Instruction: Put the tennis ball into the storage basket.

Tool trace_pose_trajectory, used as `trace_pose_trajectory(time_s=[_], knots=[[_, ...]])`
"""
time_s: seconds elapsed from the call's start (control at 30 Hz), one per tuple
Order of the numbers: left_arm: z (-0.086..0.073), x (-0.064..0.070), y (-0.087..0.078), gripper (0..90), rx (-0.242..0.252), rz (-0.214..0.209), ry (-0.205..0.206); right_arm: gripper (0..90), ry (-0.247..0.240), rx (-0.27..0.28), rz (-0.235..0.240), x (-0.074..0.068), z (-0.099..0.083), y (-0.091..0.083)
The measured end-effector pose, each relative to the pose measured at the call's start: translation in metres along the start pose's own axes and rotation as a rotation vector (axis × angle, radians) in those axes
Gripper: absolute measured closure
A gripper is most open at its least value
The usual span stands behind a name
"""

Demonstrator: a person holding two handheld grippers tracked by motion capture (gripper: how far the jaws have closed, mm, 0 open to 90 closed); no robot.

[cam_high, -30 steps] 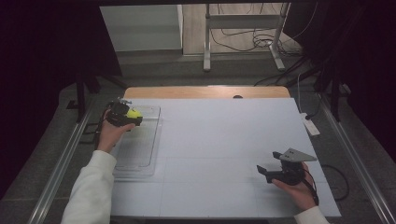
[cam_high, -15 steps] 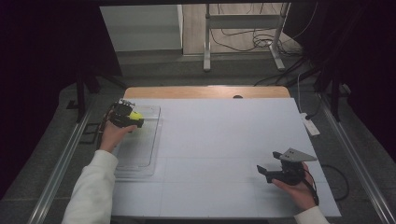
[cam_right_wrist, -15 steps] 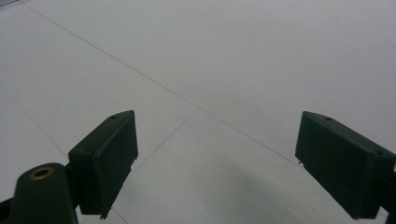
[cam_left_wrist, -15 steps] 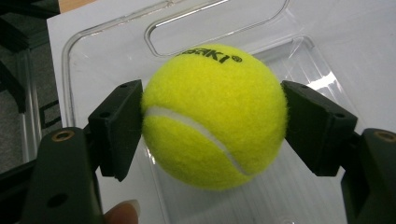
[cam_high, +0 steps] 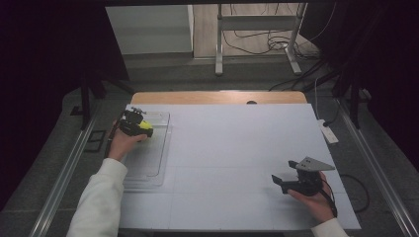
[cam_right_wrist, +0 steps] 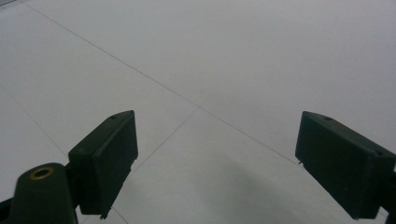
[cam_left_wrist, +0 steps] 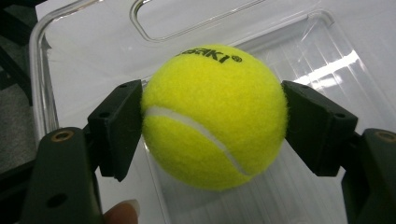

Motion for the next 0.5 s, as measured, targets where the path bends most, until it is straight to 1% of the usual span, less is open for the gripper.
trace_pose_trajectory(time_s=[0.07, 0.37, 0.43, 0.5], knots=[[0.0005, 0.0003, 0.0005, 25.9, 0.001, 0.005, 0.001, 13.7, 0.0, 0.0, 0.0, 0.0, -0.0001, -0.0001], [0.0002, -0.0009, 0.0011, 24.8, 0.005, -0.003, -0.007, 13.7, 0.002, -0.003, -0.001, 0.0004, -0.0002, 0.0004], [0.0, -0.0008, 0.0007, 23.0, 0.006, -0.01, -0.008, 13.6, 0.002, -0.002, 0.001, 0.0001, -0.0001, 0.0002], [0.0001, -0.0012, -0.0014, 19.7, 0.021, -0.015, -0.015, 13.7, -0.001, -0.003, 0.001, 0.0, -0.0002, 0.0003]])
Point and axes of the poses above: each handheld gripper's, and its own axes: y roughly forward along the jaws, z roughly out of its top, x roughly to its right, the point moved 2 cm from there along y, roughly forward along the jaws, and after that the axes turned 14 degrees about -x, right-handed, at the moved point
